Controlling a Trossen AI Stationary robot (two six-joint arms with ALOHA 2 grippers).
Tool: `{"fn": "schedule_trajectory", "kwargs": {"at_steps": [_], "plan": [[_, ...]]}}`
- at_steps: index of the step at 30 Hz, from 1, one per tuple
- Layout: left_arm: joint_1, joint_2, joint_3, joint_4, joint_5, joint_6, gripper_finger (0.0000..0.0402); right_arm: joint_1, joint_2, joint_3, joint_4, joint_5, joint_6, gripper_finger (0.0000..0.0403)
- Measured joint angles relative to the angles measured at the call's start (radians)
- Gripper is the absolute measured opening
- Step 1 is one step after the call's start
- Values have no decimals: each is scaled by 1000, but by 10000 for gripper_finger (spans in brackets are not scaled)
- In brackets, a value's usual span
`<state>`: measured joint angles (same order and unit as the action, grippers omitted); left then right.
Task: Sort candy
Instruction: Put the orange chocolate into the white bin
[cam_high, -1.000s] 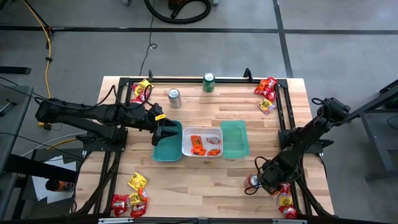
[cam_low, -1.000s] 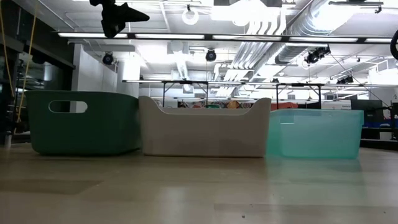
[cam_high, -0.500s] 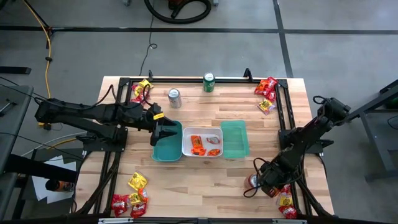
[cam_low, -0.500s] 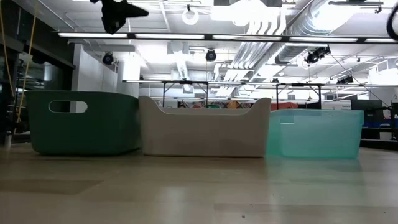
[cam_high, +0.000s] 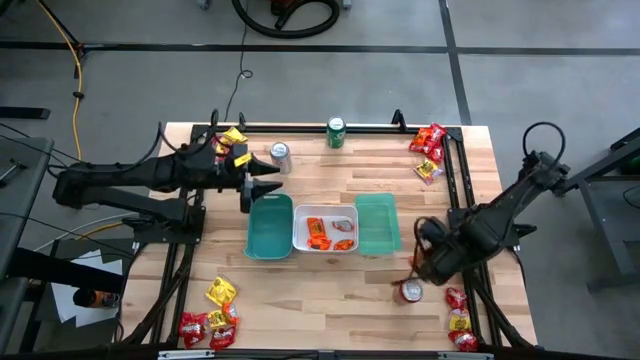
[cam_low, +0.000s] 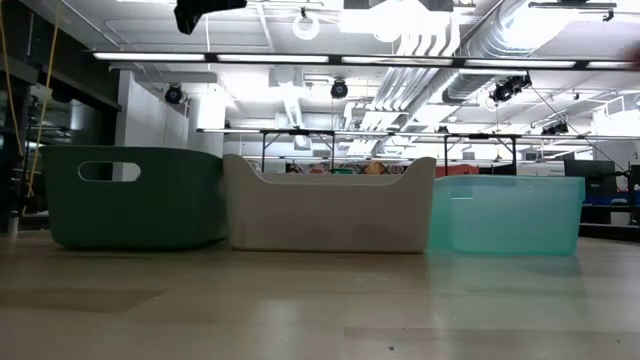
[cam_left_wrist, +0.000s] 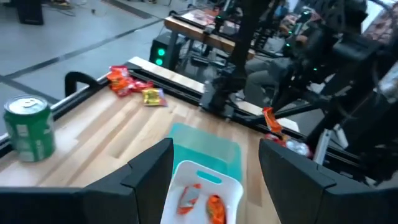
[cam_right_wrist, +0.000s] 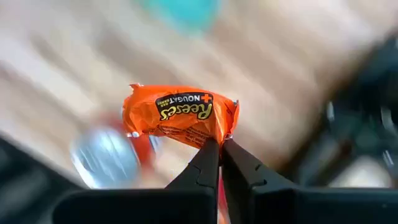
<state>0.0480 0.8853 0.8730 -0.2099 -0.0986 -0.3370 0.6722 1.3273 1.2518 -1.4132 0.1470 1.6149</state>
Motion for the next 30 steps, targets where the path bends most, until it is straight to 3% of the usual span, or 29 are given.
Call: {"fn": "schedule_trajectory", "kwargs": {"at_steps": [2, 6, 12, 15, 22, 30], "plan": [[5, 3, -9, -3, 0, -1, 225, -47, -1, -11, 81, 83, -28, 1], [4, 2, -15, -3, 4, -26, 225, -171, 4, -97, 388, 136, -196, 1], [3, -24, -17, -3, 69, -29, 225, -370, 48, -223, 936, 155, -484, 1], [3, -47, -17, -1, 71, -37, 225, -443, 91, -244, 1120, 139, -596, 1], [3, -71, -17, -3, 60, -39, 225, -523, 193, -252, 1271, 1, -682, 20], [3, -73, -18, -2, 60, -38, 225, -524, 230, -252, 1268, -48, -729, 165]]}}
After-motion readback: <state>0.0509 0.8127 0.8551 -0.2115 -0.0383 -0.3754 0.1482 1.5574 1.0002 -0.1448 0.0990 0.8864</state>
